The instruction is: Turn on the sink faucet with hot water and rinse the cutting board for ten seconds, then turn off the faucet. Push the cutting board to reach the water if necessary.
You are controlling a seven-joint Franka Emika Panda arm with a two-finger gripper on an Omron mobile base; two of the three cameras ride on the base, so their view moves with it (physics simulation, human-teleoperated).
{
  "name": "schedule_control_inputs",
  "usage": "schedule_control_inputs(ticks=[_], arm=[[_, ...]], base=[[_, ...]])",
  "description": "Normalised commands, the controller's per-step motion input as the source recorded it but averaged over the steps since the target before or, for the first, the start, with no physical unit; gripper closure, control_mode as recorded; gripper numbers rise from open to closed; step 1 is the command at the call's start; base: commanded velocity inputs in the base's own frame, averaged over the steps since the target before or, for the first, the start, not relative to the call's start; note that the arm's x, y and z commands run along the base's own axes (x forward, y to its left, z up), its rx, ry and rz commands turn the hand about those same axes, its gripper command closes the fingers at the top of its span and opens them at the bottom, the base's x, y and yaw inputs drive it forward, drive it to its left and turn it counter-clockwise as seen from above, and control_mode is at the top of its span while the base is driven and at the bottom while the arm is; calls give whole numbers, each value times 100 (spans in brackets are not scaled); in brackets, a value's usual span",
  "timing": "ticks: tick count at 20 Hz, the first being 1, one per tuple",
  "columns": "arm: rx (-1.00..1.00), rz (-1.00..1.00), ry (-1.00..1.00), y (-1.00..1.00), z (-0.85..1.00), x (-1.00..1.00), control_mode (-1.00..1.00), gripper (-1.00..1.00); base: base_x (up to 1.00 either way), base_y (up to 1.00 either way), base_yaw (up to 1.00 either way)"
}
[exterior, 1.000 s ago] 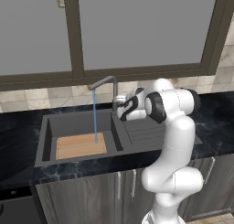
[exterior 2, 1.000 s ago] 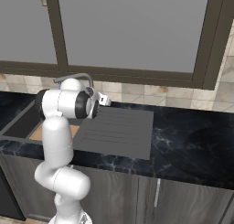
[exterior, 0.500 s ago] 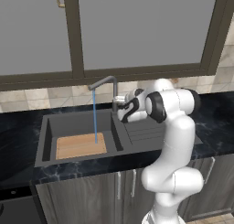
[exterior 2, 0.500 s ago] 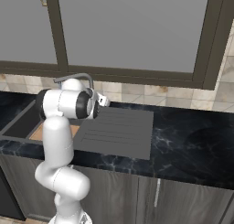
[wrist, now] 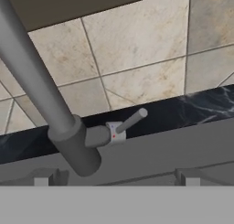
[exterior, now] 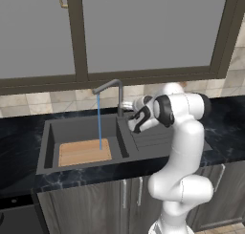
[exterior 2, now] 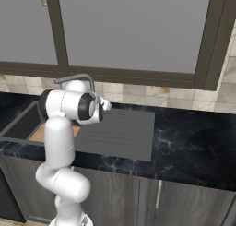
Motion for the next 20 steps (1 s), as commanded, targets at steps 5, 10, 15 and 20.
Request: schedule_control_inputs(ticks=[5, 10, 15, 20], arm=[[1, 2, 0, -18, 0, 0, -100, -100], [0, 2, 0, -11, 0, 0, -100, -100], [0, 2, 0, -12, 0, 3, -100, -100], [0, 1, 0, -17, 0, 11, -100, -100]], base=[[0, 0, 0], [0, 0, 0], [0, 0, 0], [0, 0, 0]])
